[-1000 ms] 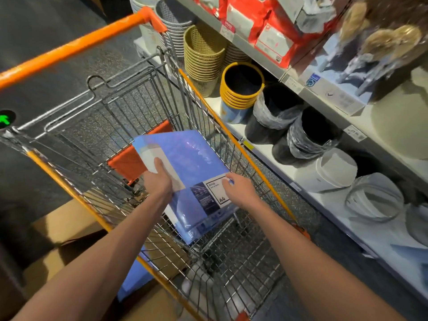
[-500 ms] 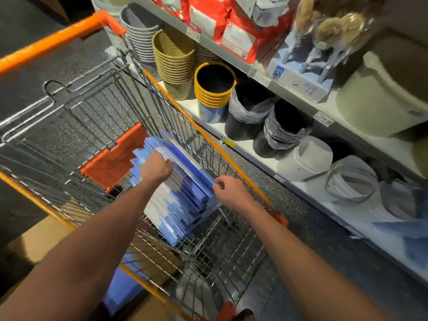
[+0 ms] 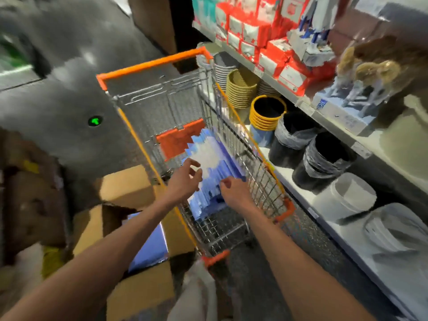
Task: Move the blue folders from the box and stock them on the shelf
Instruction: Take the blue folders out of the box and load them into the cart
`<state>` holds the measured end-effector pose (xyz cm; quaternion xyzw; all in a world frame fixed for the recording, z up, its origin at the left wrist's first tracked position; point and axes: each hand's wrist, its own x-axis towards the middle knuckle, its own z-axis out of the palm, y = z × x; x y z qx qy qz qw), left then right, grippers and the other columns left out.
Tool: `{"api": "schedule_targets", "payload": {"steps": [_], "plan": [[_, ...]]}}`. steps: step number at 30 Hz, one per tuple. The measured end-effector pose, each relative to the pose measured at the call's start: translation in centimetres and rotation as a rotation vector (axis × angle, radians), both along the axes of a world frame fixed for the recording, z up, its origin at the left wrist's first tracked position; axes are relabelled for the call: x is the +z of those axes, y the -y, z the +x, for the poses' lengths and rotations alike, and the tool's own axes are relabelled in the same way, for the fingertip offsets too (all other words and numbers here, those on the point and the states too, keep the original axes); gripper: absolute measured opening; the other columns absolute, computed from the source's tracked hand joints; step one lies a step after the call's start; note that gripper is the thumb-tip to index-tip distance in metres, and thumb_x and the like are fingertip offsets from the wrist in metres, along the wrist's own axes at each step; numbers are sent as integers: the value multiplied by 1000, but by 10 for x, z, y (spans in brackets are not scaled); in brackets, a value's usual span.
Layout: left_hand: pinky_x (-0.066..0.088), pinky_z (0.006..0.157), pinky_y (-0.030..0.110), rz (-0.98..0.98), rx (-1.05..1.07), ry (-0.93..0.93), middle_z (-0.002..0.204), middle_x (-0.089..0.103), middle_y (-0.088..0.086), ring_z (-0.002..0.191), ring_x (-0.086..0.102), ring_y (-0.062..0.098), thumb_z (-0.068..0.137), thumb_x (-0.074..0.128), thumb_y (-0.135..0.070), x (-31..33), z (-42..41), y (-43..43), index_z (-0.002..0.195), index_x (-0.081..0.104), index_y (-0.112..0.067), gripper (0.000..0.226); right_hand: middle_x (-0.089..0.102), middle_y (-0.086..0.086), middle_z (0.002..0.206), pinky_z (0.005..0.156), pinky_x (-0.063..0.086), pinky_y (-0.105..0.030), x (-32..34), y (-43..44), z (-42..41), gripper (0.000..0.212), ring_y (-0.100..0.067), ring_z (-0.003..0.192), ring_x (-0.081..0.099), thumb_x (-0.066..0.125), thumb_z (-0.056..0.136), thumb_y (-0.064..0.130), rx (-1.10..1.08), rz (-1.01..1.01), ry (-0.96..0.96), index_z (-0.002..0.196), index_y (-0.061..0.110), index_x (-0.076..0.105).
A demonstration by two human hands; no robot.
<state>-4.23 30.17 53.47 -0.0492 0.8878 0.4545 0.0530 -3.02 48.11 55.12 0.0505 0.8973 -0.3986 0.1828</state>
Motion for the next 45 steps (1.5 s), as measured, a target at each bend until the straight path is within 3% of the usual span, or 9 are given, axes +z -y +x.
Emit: {"api": "schedule_targets", "payload": {"steps": [3, 8, 12, 16, 18, 24, 32, 37, 45], "plan": [[60, 65, 42, 77, 173, -4, 89, 72, 3, 66, 71, 18, 105, 50, -32, 15, 66, 23, 115, 56, -16, 21, 58, -14, 73, 69, 41, -42, 9, 26, 40, 32, -27, 66, 51, 43, 103, 19, 125, -45, -22, 82, 2, 62], [50, 53, 20, 79, 378, 47, 91, 71, 3, 66, 70, 18, 106, 49, -27, 17, 165, 65, 110, 56, -14, 15, 68, -12, 105, 86, 50, -38, 14, 80, 100, 29, -31, 101, 61, 46, 102, 27, 266, -76, 14, 106, 7, 66], [59, 66, 37, 36, 470, 87, 88, 70, -5, 63, 70, 9, 105, 49, -33, 2, 217, 103, 109, 55, -21, 15, 67, -24, 111, 89, 50, -45, 12, 121, 129, 34, -38, 105, 62, 47, 101, 19, 353, -96, 18, 112, -9, 63], [59, 67, 36, 47, 614, 159, 87, 71, -2, 64, 70, 12, 105, 47, -35, -7, 243, 139, 110, 54, -21, 16, 65, -11, 83, 68, 42, -34, 4, 168, 144, 30, -24, 76, 61, 46, 103, 22, 470, -85, 71, 88, 7, 66], [57, 64, 33, 107, 657, 199, 89, 72, 3, 68, 71, 17, 105, 48, -33, -17, 252, 165, 109, 54, -18, 17, 46, 2, 60, 59, 31, -31, -12, 201, 145, 37, -13, 55, 43, 46, 100, 19, 493, -80, 70, 64, 21, 45], [61, 63, 37, 190, 676, 273, 83, 73, 2, 61, 71, 14, 103, 50, -35, -68, 244, 255, 99, 57, -20, 17, 61, 0, 68, 55, 43, -29, -59, 305, 133, 22, -17, 62, 60, 45, 99, 26, 539, 24, 186, 82, 21, 57], [47, 45, 15, 338, 633, 462, 94, 71, 13, 69, 66, 18, 106, 47, -27, -141, 200, 349, 119, 55, -5, 27, 59, -1, 87, 74, 39, -31, -136, 409, 100, 22, -23, 84, 53, 46, 100, 25, 435, 108, 311, 89, 14, 62], [45, 42, 15, 358, 618, 536, 89, 72, 7, 59, 65, 17, 105, 49, -27, -193, 172, 371, 115, 56, -5, 26, 55, 1, 71, 64, 37, -31, -180, 412, 76, 24, -22, 78, 51, 49, 98, 25, 336, 133, 373, 75, 20, 56], [50, 45, 19, 380, 688, 647, 98, 72, 1, 73, 69, 16, 102, 53, -35, -323, 136, 379, 111, 54, -21, 17, 63, -5, 87, 65, 44, -32, -308, 410, 34, 24, -21, 77, 59, 47, 100, 27, 320, 188, 467, 102, 12, 65]]}}
